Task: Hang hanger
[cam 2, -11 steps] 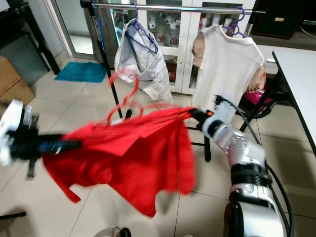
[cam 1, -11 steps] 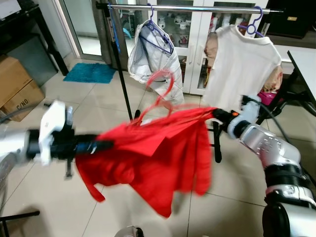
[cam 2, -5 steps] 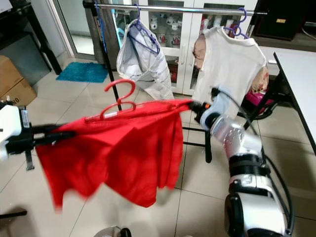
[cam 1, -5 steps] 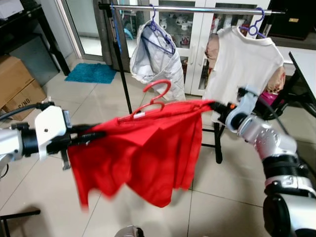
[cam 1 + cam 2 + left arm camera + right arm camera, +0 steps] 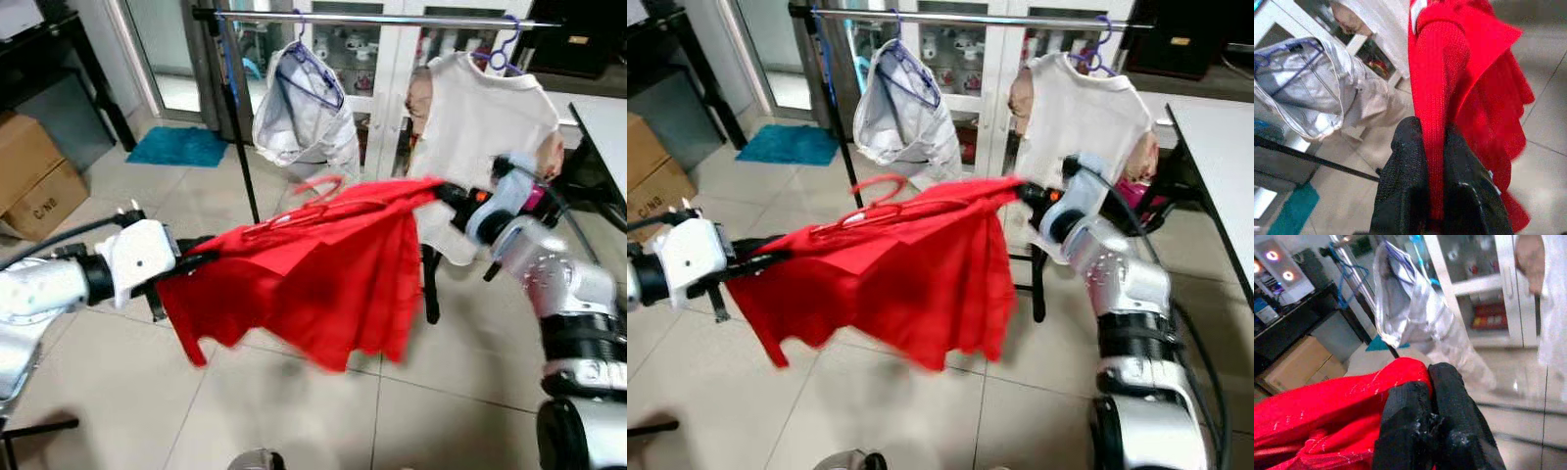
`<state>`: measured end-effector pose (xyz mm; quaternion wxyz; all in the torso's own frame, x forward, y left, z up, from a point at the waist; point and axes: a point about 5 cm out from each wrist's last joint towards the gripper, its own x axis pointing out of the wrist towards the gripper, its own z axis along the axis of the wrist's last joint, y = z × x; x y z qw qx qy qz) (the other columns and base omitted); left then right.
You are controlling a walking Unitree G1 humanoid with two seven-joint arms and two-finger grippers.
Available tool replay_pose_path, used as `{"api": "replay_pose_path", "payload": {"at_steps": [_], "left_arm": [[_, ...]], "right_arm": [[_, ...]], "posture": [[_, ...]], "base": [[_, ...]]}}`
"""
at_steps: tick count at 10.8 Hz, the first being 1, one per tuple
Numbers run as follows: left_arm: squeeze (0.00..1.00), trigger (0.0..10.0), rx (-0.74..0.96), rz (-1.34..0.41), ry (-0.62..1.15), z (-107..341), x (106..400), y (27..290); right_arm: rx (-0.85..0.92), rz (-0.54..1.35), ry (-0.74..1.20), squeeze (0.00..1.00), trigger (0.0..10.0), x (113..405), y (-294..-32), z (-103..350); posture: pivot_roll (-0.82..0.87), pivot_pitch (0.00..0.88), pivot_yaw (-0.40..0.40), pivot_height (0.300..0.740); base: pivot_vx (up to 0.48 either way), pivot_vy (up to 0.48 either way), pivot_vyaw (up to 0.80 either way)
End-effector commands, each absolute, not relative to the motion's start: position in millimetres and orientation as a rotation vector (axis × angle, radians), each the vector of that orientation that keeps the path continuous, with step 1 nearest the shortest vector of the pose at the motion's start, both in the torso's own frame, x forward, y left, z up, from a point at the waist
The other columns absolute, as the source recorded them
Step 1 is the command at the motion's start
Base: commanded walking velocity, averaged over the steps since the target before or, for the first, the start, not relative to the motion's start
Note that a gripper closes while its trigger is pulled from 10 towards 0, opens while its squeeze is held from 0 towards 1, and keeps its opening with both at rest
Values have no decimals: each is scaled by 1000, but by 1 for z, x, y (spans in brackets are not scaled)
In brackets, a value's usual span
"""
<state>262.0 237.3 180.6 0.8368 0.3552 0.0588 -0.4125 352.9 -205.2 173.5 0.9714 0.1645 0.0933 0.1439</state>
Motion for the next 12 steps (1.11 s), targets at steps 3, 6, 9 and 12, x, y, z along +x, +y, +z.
{"api": "replay_pose_path", "payload": {"at_steps": [3, 6, 9, 12], "left_arm": [[0, 0, 680, -723, 261, 154, 273, 262], [0, 0, 536, -784, 150, 159, 287, 245], [0, 0, 446, -865, 105, 176, 295, 248], [0, 0, 433, -1022, 125, 186, 299, 238]], "right_arm": [[93, 174, 28, 0, 0, 339, -224, 220], [-36, 316, 40, 0, 0, 323, -178, 217], [-75, 415, 79, 0, 0, 303, -141, 199], [-143, 583, 97, 0, 0, 289, -93, 182]], "posture": [[-105, 0, 76, 740], [-122, 0, 103, 740], [-110, 0, 116, 740], [-86, 0, 119, 740]], "base": [[0, 0, 0], [0, 0, 0], [0, 0, 0], [0, 0, 0]]}}
